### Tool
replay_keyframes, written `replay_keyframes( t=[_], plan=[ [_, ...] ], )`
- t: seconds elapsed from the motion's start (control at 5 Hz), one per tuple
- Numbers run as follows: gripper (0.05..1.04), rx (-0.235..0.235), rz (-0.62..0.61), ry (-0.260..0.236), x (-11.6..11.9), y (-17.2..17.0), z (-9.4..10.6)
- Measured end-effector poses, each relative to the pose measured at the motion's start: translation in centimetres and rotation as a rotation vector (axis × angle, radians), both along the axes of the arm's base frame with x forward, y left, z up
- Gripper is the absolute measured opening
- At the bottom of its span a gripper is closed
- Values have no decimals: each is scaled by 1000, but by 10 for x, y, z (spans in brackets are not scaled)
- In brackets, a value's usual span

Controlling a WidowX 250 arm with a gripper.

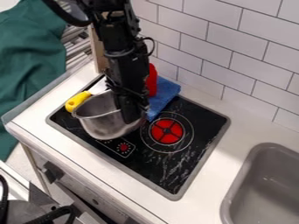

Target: Pick the metal pot and put it between the stove

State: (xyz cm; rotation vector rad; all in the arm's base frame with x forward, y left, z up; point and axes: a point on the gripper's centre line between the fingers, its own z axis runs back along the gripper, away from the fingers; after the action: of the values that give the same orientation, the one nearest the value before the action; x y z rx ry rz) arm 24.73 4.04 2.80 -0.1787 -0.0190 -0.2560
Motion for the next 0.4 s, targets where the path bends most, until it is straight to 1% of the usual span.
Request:
replay_keyframes(
  t=[0.2,0.4],
  plan=[
    [233,-40,39,28,-3,-5,-2],
    [498,-60,57,68,-5,-2,-6]
  ],
)
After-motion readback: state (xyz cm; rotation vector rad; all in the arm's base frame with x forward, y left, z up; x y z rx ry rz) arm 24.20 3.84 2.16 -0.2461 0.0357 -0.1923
